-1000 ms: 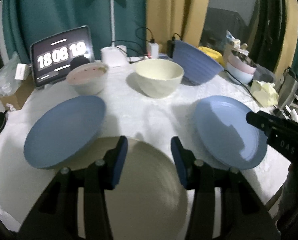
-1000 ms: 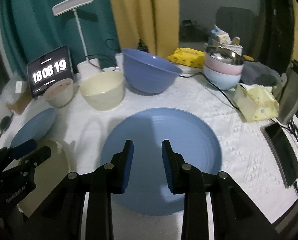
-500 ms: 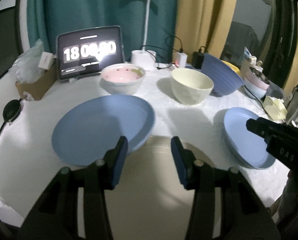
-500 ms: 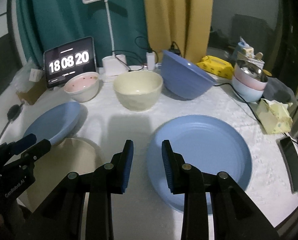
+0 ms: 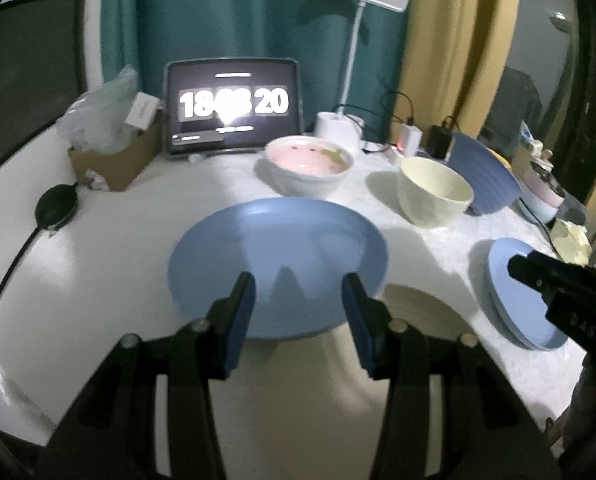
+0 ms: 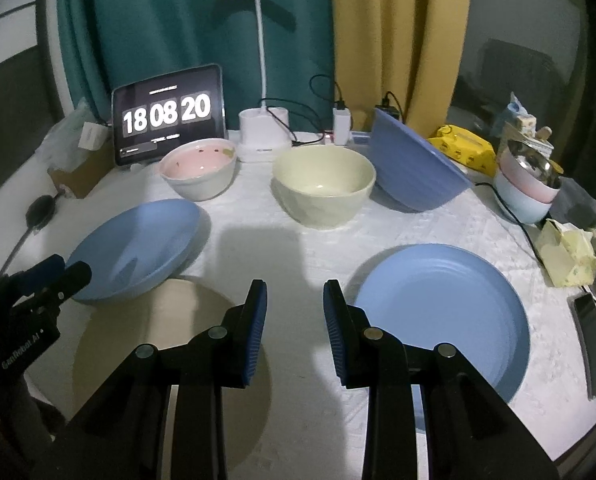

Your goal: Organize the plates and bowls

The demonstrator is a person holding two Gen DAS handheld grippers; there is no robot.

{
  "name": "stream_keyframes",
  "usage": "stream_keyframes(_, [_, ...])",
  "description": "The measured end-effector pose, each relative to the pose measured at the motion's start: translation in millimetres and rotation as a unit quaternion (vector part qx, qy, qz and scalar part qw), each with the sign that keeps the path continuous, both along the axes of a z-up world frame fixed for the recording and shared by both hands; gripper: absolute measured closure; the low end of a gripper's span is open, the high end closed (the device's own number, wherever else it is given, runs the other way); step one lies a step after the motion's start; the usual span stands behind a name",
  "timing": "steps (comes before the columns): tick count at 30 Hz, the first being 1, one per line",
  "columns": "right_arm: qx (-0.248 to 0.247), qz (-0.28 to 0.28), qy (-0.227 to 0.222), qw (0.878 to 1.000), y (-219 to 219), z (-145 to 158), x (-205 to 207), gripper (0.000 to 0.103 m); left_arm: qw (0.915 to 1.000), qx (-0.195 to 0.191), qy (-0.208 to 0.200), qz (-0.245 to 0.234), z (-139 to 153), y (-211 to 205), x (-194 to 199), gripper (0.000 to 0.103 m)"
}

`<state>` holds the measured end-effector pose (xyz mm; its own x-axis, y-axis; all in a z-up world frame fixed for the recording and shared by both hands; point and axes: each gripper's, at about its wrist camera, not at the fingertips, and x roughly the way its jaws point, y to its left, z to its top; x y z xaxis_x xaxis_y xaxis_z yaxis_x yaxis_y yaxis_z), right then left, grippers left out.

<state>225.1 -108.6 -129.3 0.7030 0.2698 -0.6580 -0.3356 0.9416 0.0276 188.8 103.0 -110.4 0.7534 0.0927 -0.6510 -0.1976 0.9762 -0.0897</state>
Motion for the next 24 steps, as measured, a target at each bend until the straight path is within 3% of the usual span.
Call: stream_keyframes(24, [-0.02, 0.045, 0.018, 0.999, 74.3, -12.4, 17.6, 0.072, 0.9974, -0.019, 0.021, 0.066, -24.5, 77.8, 3.5, 0.056])
